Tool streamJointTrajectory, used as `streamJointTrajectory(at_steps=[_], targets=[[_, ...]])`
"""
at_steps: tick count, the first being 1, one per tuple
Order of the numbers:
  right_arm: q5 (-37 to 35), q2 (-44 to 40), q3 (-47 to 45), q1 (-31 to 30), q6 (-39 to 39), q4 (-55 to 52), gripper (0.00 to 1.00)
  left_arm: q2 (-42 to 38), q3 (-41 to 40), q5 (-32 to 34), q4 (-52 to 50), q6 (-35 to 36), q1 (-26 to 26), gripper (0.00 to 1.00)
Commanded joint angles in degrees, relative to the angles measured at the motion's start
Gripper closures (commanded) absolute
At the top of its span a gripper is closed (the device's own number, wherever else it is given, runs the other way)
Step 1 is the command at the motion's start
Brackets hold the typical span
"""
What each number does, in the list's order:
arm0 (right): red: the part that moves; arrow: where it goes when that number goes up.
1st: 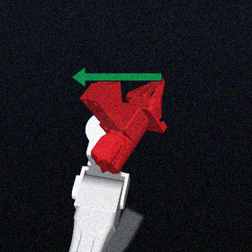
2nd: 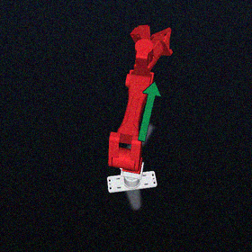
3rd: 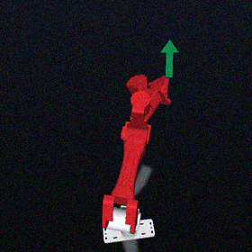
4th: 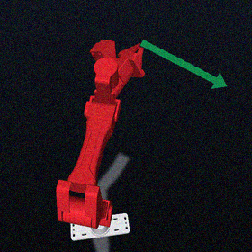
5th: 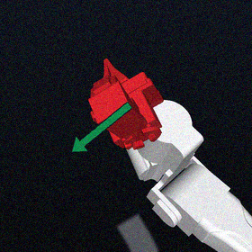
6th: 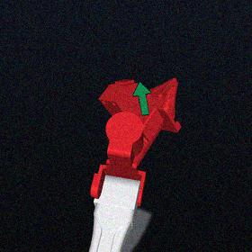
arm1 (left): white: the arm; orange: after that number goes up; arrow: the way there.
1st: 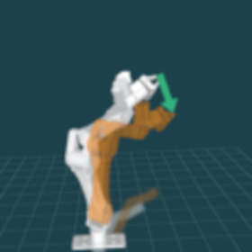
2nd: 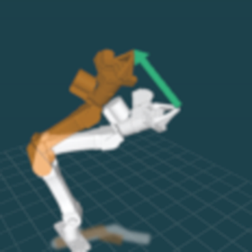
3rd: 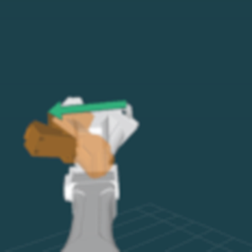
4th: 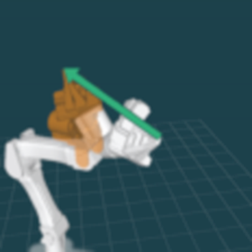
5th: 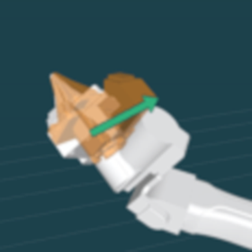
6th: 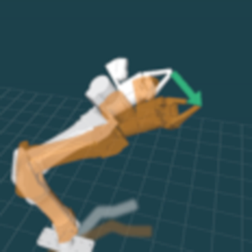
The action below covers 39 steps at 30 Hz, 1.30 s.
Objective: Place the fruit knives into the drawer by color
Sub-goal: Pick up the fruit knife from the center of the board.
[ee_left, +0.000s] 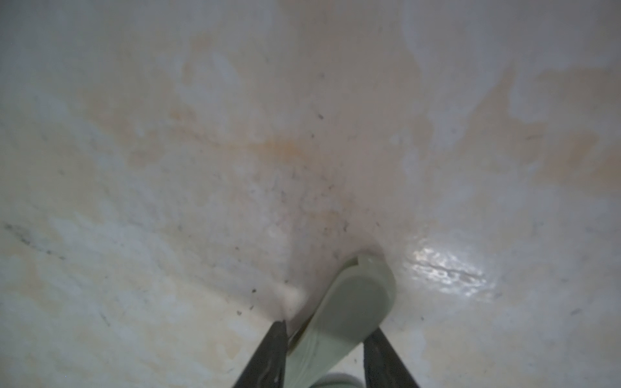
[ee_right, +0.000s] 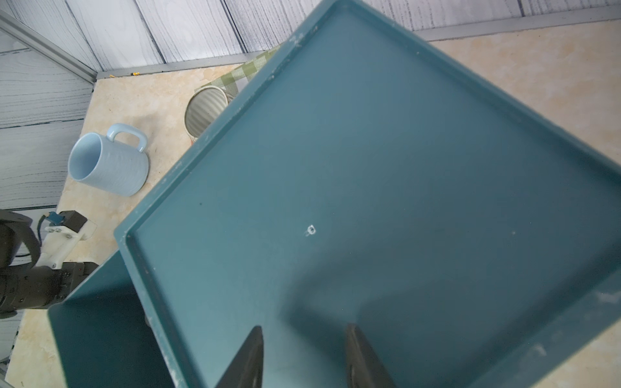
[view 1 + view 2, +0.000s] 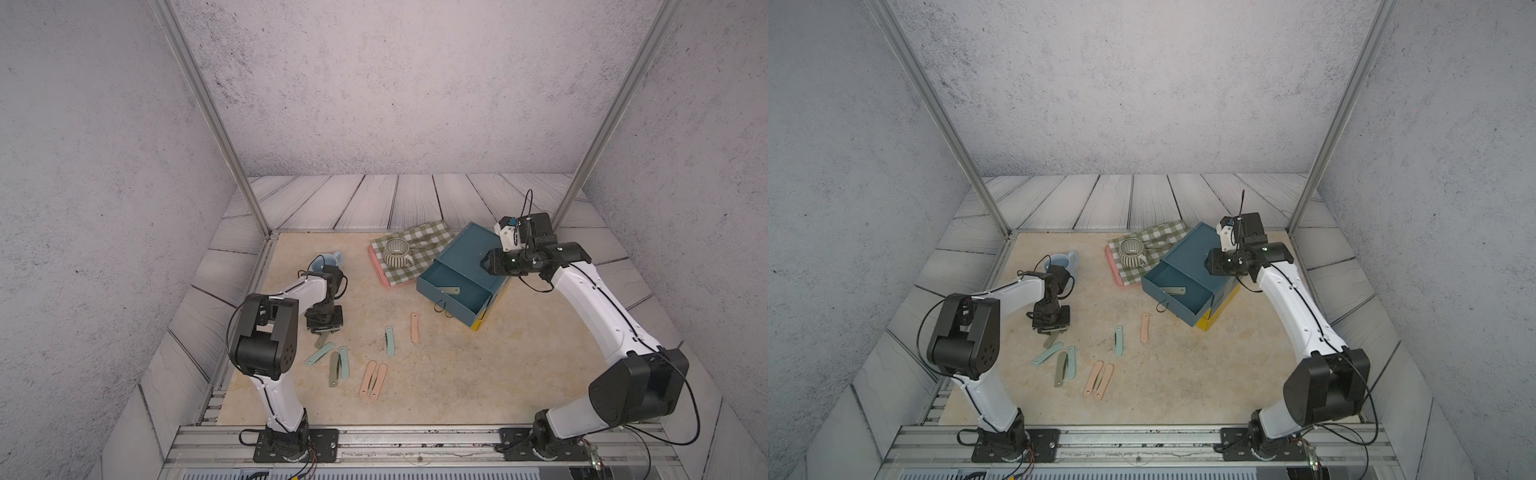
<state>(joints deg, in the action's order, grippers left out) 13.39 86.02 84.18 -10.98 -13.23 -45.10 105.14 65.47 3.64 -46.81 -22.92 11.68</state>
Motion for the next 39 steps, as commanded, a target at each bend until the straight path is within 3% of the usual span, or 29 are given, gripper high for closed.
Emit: streamJointTrajectory(at_steps=[1, 9, 20, 39], targets=[[-3.02, 3.63, -3.54, -0.01, -0.56, -12.11, 0.59, 2.60, -0.18, -0.45, -2.51, -0.03, -0.72, 0.64], [-2.83, 3.84, -3.39, 0.00, -0.66, -12.09, 0.59, 5.45, 3.87, -3.04, -3.33, -0.39, -0.77, 0.85], [-2.93, 4.25, -3.24, 0.00, -0.56, -12.10, 0.59, 7.90, 7.61, -2.62, -4.25, -0.44, -0.75, 0.99], [-2.97, 3.90, -2.82, 0.00, -0.77, -12.21, 0.58, 5.65, 7.83, -3.20, -4.26, -1.43, -0.27, 1.00]])
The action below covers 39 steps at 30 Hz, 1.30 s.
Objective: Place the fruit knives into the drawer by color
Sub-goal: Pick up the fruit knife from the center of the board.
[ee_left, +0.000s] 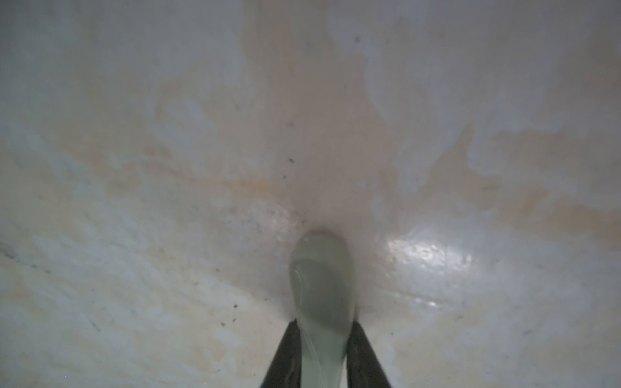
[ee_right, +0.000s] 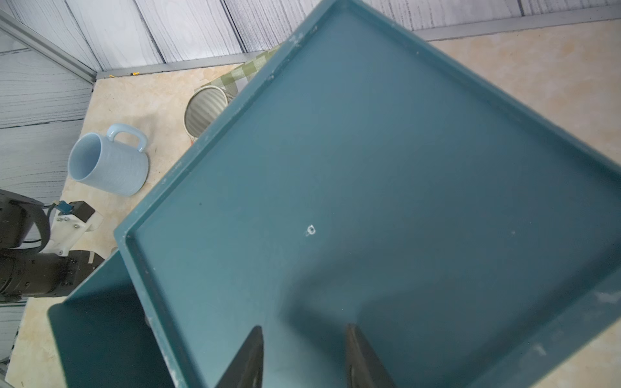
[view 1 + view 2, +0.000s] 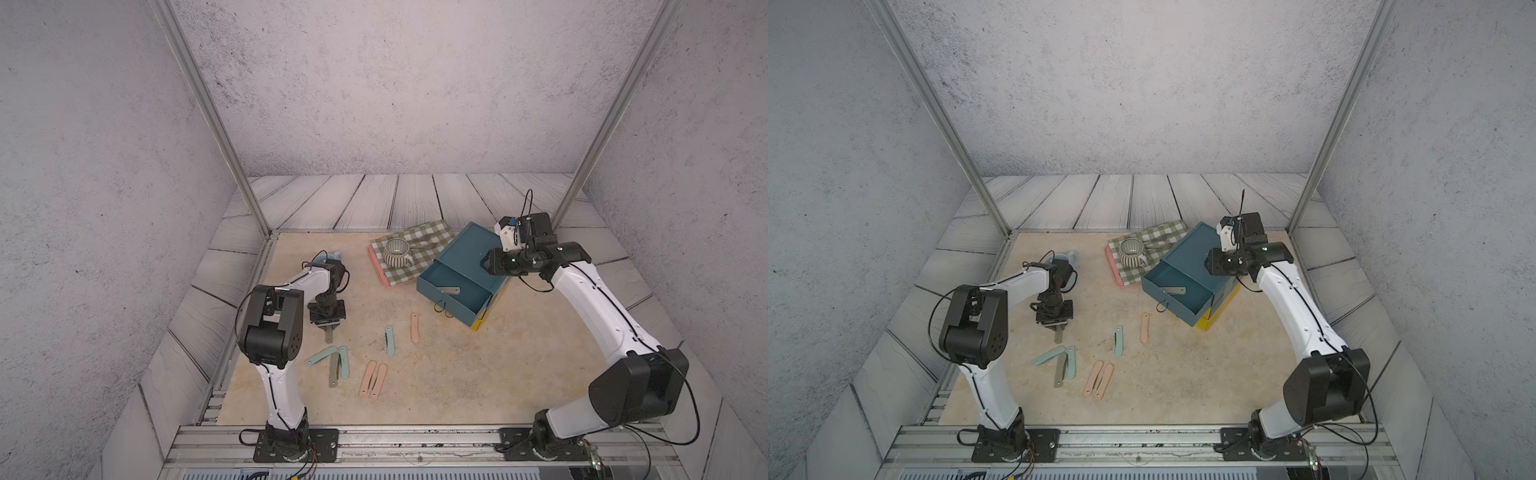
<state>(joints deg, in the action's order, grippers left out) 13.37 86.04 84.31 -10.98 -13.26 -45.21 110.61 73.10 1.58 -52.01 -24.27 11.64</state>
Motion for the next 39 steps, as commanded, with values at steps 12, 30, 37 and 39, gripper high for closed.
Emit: streamJointTrajectory(at_steps=[12, 30, 37, 39], targets=[[-2.95, 4.12, -3.19, -0.01, -0.73, -12.06, 0.58, -1.65, -0.26, -2.54, 1.25, -1.54, 0.27, 1.00], [-2.66, 3.87, -3.41, 0.00, -1.07, -12.00, 0.58, -3.08, 1.85, -5.91, -0.31, -7.23, 7.74, 1.00], [-2.56, 3.87, -3.89, -0.04, -1.07, -11.80, 0.58, -1.56, 3.76, -5.82, -0.81, -8.39, 10.30, 1.00], [-2.56, 3.95, -4.12, 0.00, -1.12, -11.70, 0.58, -1.18, 4.10, -5.68, -0.75, -8.64, 10.85, 1.00]])
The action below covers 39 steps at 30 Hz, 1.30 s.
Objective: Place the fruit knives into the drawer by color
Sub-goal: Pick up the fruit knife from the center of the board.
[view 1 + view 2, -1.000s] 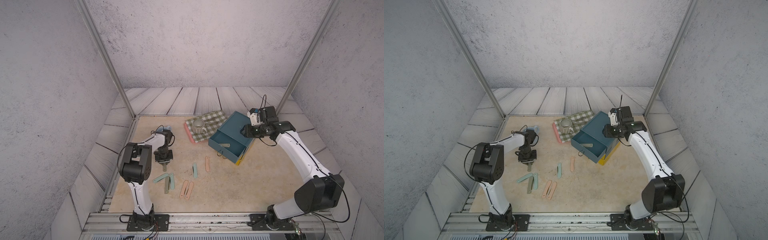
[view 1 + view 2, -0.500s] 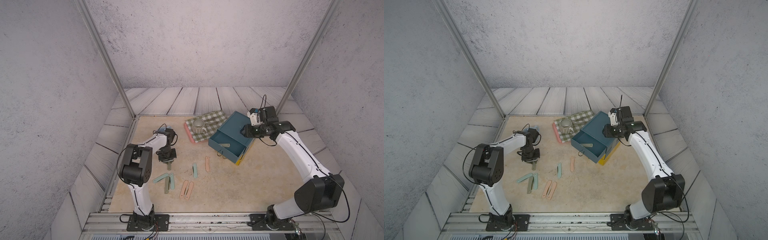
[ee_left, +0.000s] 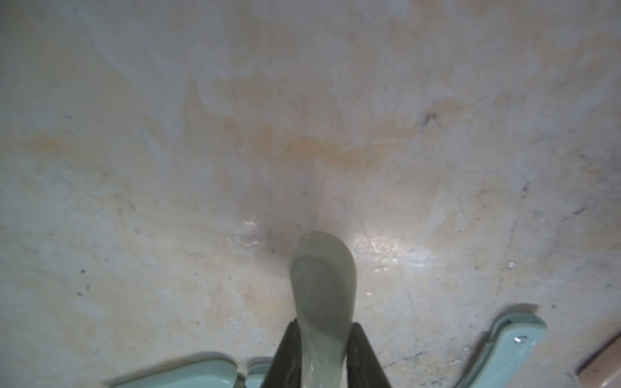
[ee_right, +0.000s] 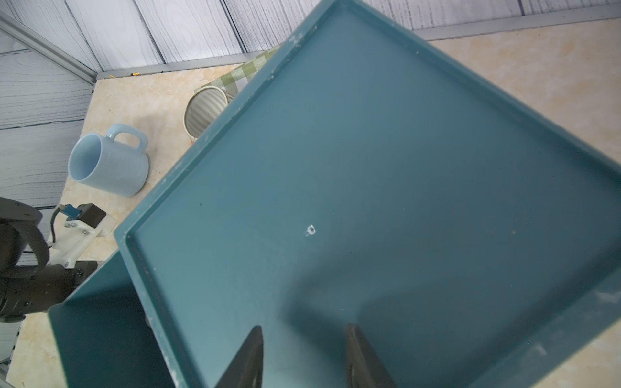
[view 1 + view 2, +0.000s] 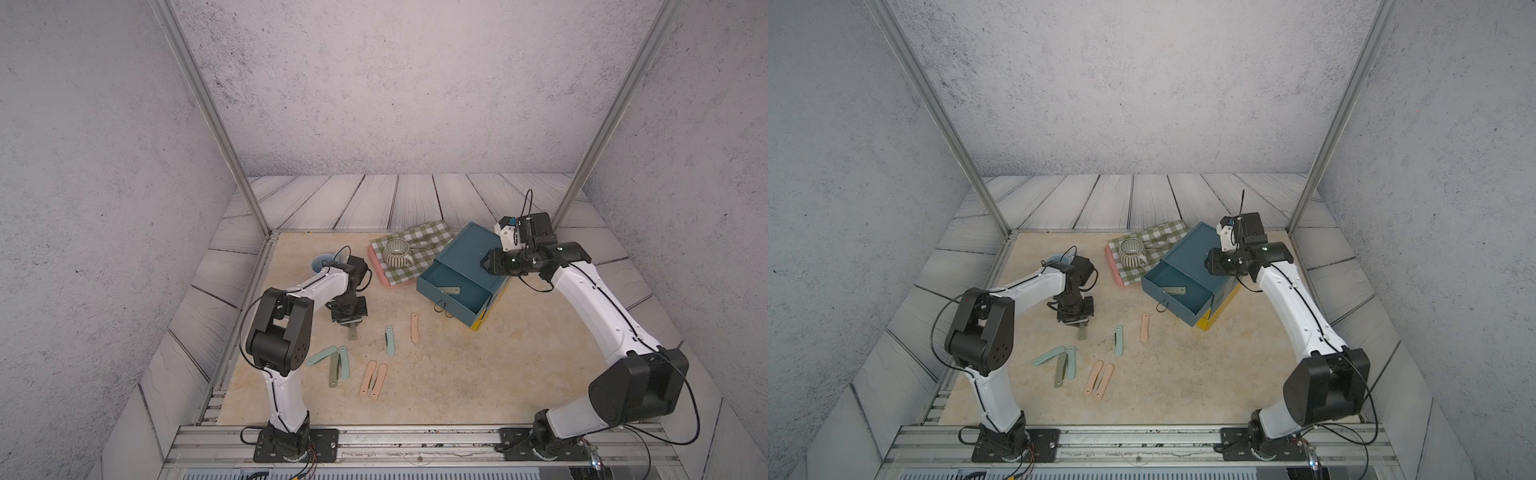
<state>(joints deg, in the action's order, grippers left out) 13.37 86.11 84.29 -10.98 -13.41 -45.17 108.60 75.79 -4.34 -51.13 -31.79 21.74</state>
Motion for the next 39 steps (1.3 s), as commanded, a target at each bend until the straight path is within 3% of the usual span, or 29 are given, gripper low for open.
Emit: streamJointTrajectory(at_steps=[1, 17, 39], targets=[[-2.56, 3.89, -4.33, 0.00, -0.91, -11.58, 0.58, 0.95, 1.72, 0.30, -1.61, -1.17, 1.00, 1.00], [-2.38, 4.34, -4.64, 0.00, -0.74, -11.43, 0.58, 1.50, 4.51, -0.53, -2.81, -2.42, 3.33, 1.00], [-1.35, 5.06, -5.01, 0.04, -1.18, -10.73, 0.58, -14.58, 17.09, -7.07, -9.91, -7.45, 9.64, 1.00]])
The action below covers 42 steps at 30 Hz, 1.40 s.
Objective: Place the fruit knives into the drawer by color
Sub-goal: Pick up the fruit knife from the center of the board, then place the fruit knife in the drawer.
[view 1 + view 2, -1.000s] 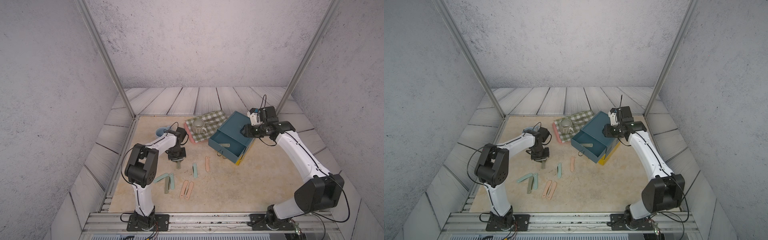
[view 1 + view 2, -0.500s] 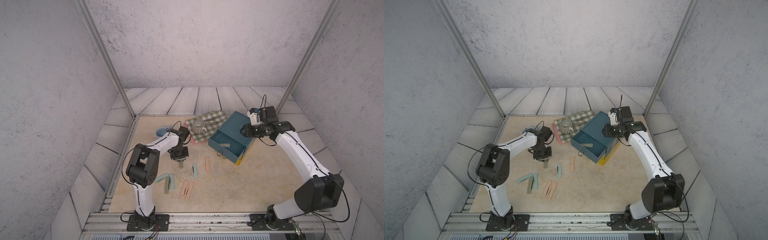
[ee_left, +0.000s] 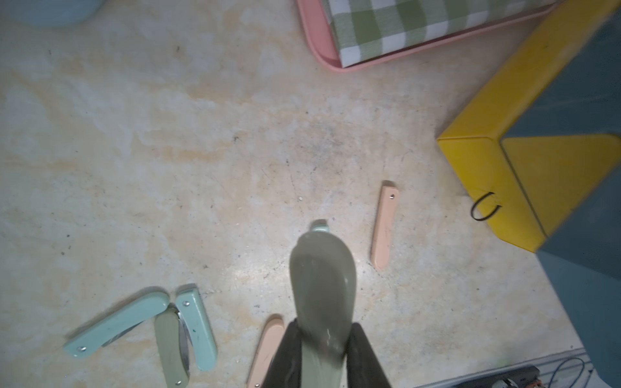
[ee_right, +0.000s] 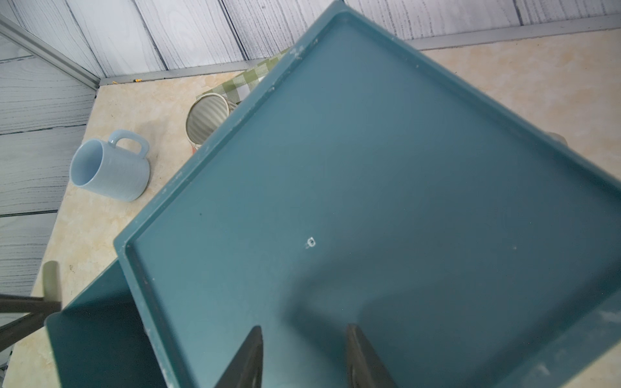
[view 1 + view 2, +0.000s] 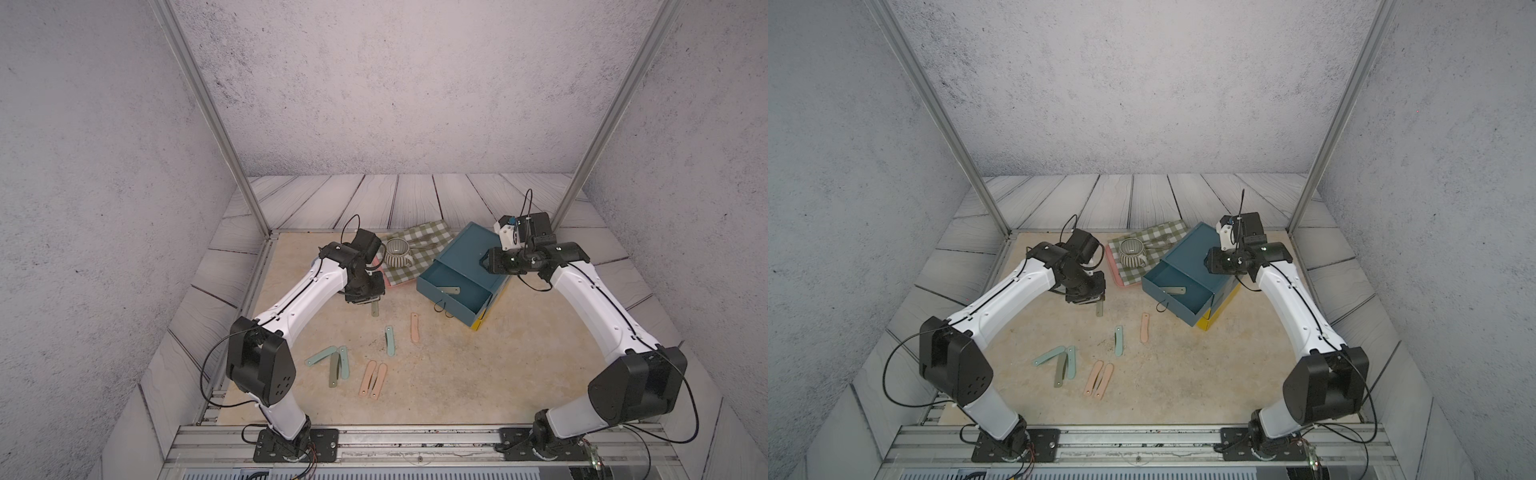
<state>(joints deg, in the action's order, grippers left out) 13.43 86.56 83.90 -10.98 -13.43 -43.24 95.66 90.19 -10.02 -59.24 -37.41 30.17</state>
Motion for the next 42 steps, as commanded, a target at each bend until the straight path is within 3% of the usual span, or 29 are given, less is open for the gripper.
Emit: streamJointTrajectory(at_steps=[1, 10, 17, 28, 42], targets=[[-1.32, 4.75, -4.54, 0.00, -1.17, -12.65, 0.58, -2.09, 4.00, -2.02, -1.72, -2.35, 1.75, 1.00], [-1.48, 5.22, -4.76, 0.04, -1.24, -12.50, 0.58, -2.69, 13.17, -9.83, 6.79, -11.82, 6.82, 1.00], [-1.57, 5.23, -4.58, 0.00, -1.25, -12.70, 0.58, 2.05, 21.09, -6.99, 10.12, -16.68, 12.40, 1.00], [-1.57, 4.41, -4.97, 0.02, -1.32, -13.01, 0.58, 9.18, 22.83, -0.68, 17.49, -23.96, 17.32, 1.00], [-1.04, 4.38, -5.53, 0.02, -1.18, -12.79, 0.58, 11.86, 20.02, 0.79, 19.69, -26.71, 17.80, 1.00]])
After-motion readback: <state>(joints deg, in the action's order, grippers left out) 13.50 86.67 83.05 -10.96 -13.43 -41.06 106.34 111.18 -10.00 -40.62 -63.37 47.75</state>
